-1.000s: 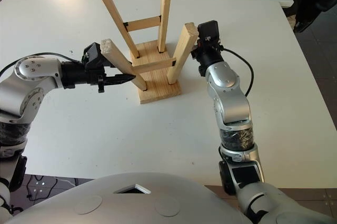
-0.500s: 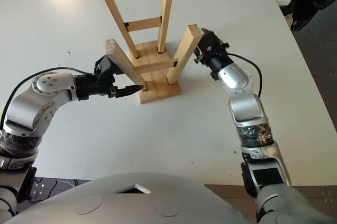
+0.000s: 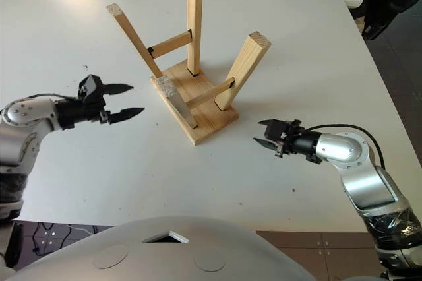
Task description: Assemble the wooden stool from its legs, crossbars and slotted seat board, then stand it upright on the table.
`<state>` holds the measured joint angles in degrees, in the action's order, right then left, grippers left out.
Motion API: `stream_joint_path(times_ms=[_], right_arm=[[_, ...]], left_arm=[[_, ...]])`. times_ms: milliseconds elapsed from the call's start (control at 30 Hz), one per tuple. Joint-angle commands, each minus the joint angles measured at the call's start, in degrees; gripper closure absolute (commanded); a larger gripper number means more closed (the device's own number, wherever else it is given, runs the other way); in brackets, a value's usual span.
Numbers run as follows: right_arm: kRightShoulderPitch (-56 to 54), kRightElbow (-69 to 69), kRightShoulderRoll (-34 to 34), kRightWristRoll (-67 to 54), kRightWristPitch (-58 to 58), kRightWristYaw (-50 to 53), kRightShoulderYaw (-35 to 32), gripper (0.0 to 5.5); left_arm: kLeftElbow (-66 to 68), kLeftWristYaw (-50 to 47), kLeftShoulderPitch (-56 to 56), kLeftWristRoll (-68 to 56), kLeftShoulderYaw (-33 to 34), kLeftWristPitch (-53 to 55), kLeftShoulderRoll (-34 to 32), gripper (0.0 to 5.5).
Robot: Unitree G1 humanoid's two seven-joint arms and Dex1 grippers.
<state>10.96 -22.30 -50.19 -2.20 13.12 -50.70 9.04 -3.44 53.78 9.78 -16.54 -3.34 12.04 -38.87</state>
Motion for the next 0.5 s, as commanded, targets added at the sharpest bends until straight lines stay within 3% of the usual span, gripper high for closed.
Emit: stream_joint_path(times_ms=[33, 233, 500], right_arm=[[-3.96, 1.73, 4.68, 4.77, -0.71, 1.78, 6.53, 3.26], [-11.0, 10.61, 11.35, 9.31, -3.42, 7.18, 9.16, 3.26], [-16.59, 22.69, 14.5, 11.85, -8.28, 12.13, 8.24, 3.26]], left_arm=[[0.42, 0.19, -0.77, 5.3, -6.86, -9.09, 4.9, 1.82], [-7.89, 2.78, -5.55, 2.34, -10.24, -10.48, 6.99, 1.82], [-14.19, -0.11, -3.14, -1.34, -13.97, -4.57, 13.81, 1.82]])
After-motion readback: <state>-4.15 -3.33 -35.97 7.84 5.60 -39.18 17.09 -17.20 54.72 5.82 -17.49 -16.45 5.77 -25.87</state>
